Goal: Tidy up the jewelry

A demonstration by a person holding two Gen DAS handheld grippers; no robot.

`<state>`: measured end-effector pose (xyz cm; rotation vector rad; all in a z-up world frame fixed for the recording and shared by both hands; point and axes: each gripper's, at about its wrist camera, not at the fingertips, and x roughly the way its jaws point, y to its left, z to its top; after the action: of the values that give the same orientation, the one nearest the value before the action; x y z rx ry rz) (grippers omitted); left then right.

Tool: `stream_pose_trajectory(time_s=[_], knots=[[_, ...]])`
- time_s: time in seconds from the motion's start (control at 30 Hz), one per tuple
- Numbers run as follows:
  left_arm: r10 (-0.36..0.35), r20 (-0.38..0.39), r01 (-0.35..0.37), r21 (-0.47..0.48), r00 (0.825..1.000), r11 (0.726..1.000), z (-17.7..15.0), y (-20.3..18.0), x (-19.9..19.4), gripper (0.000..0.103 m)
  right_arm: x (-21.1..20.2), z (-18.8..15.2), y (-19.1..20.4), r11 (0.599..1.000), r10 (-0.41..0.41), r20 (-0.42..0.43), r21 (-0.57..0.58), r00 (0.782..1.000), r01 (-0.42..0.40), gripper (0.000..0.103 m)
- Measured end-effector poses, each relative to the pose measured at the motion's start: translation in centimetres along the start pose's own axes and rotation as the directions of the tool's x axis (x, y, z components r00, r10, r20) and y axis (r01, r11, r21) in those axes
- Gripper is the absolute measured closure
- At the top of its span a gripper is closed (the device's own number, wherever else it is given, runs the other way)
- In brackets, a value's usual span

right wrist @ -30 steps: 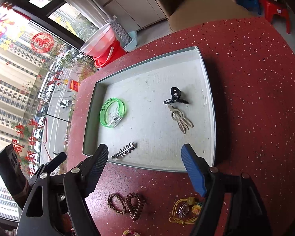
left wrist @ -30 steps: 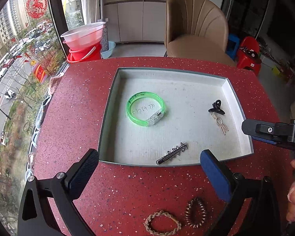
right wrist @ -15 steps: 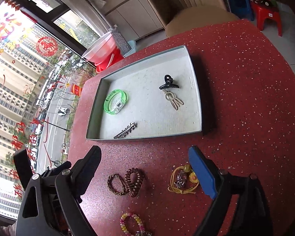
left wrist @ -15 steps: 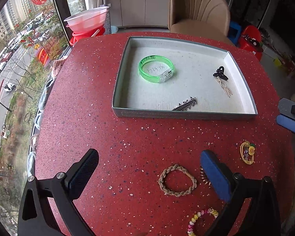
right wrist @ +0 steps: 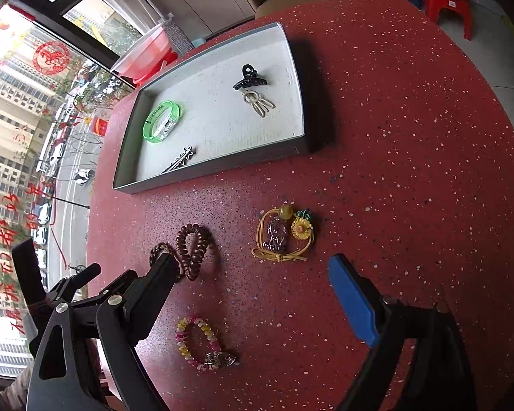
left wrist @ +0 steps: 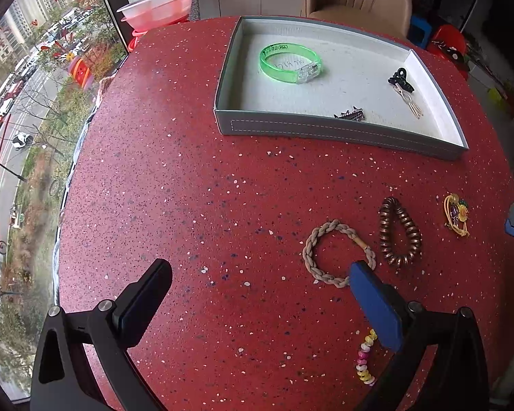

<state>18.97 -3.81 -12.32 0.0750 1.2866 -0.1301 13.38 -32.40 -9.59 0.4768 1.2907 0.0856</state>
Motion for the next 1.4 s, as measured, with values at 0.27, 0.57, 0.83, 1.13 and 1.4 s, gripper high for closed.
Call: stream_pose_trajectory(time_s=[0.27,0.57,0.83,1.13,1.4], knots=[[0.022,-0.021,-0.022,-0.007,1.0,1.0,-0.6,0.2,1.2,0.0,1.4,0.1,-2.9,0.988,-0.14,-0.036,0.053,0.989,0.142,0.011],[0.024,-0.018,-0.024,0.01,1.0,1.0,0.4,-0.2,2.0,0.0,3.4,1.1,-3.4,0.976,-0.218,-0.049,-0.029,0.975,0.217,0.028],[0.023,-0.018,-0.022,0.053,1.0,0.998,0.8,-1.2,2.7,0.0,4.9,1.8,-1.6,0.956,-0.26,-0.032,-0.147,0.965,0.253,0.04],[0.043,-0.002,-0.042,0.104,0.999,0.994,0.4,-3.4,2.7,0.006,7.0,1.4,2.0,0.891,-0.349,0.017,-0.303,0.937,0.337,0.051],[0.0,0.023,-0.004,0.186,1.0,0.983,-0.3,-5.6,1.7,0.041,6.6,-0.6,3.8,0.891,-0.329,0.014,-0.326,0.944,0.315,0.084]])
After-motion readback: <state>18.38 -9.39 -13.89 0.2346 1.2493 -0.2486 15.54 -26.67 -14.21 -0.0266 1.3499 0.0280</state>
